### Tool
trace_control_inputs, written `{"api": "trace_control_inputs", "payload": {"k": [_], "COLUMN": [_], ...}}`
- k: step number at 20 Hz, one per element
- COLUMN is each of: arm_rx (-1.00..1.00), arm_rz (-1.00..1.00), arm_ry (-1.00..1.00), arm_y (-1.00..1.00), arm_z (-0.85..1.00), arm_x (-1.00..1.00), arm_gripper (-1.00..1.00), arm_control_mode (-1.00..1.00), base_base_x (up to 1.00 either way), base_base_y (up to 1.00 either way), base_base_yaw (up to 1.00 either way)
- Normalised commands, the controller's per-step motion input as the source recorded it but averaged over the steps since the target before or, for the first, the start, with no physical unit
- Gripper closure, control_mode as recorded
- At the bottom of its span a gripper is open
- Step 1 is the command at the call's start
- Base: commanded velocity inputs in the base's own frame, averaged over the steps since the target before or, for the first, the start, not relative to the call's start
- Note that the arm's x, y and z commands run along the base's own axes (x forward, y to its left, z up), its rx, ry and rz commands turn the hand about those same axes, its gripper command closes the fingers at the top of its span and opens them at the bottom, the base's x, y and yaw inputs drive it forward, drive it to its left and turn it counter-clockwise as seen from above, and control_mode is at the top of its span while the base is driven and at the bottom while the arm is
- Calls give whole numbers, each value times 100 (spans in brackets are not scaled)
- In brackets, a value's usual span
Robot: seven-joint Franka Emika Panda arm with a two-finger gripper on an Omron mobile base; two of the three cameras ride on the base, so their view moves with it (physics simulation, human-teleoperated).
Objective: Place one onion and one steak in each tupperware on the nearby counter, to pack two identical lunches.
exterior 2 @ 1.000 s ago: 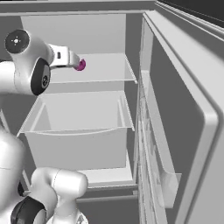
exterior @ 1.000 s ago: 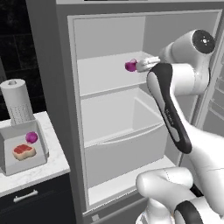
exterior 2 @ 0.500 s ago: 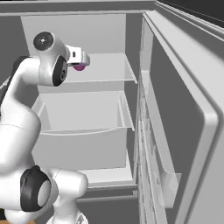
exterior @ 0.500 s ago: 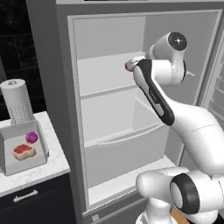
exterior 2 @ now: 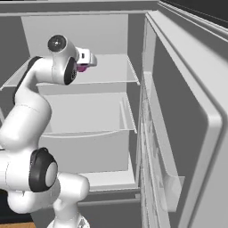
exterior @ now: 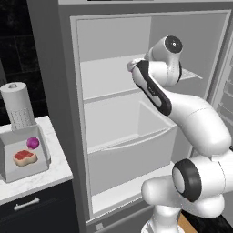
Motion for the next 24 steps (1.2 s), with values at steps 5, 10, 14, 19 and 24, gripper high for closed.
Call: {"api": "trace_control_inputs", "payload": {"k": [5,10,14,19,24], "arm_rx": [0,0,0,0,0], "arm_rz": [2,7,7,6,3], "arm_ry": [16,8,0,0,0], "arm_y": [2,1,0,0,1], "arm_z": [-2,-2,0,-10,-27], "arm_x": [54,-10,-18,2,21], "arm_gripper": [-100,-100,-100,-100,-100], "arm_control_mode": [-100,-100,-100,-100,-100], "base_base_x": [0,0,0,0,0], "base_base_y": [0,0,0,0,0], "base_base_yaw": [0,0,0,0,0]}}
